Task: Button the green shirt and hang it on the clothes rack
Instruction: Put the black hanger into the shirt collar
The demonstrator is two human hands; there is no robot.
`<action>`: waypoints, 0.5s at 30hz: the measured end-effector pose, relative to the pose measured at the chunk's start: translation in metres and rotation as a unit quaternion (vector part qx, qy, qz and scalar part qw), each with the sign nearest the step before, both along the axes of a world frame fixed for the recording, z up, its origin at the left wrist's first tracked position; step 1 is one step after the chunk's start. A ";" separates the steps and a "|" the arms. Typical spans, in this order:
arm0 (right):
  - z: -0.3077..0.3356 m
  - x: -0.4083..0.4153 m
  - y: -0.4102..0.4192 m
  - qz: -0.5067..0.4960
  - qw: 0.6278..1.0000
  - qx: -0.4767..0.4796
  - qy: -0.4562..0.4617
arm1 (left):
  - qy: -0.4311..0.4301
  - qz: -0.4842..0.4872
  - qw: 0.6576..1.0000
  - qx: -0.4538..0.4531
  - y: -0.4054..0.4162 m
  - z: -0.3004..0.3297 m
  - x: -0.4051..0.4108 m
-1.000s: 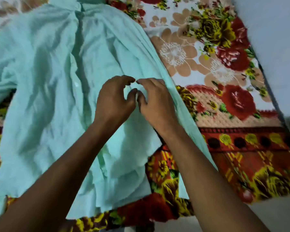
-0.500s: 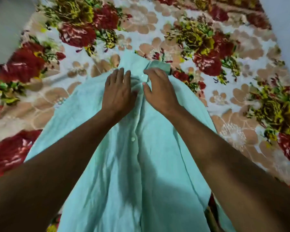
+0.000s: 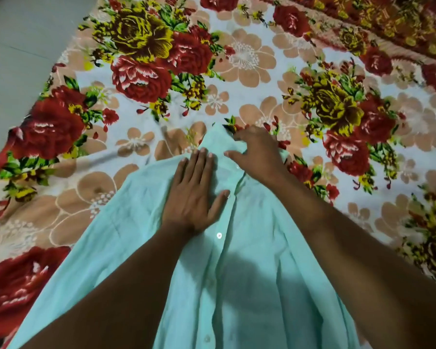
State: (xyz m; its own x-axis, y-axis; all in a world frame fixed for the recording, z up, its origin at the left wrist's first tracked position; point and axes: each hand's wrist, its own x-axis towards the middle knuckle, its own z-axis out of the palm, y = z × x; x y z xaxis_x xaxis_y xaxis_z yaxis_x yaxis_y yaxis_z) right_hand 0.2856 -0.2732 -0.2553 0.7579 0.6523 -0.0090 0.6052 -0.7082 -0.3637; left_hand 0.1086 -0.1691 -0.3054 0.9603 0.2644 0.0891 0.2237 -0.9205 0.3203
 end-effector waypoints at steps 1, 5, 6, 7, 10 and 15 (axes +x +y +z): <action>0.000 -0.001 0.000 0.016 0.999 0.033 0.006 | -0.004 0.004 1.000 -0.006 0.000 0.001 0.002; 0.000 -0.017 -0.002 0.132 0.987 0.070 0.063 | -0.026 0.023 0.999 -0.029 -0.001 0.002 0.003; 0.001 -0.020 -0.004 0.155 0.982 0.068 0.083 | -0.034 0.028 0.998 -0.034 -0.001 0.002 0.003; 0.003 -0.022 -0.007 0.166 0.978 0.056 0.111 | -0.039 0.035 0.998 -0.043 -0.001 0.003 0.002; 0.006 -0.018 -0.017 0.184 0.967 0.025 0.177 | -0.055 0.046 0.995 -0.073 -0.003 0.001 0.002; -0.007 -0.021 -0.021 0.258 0.959 -0.026 0.113 | -0.104 0.048 0.988 -0.101 0.000 -0.004 0.003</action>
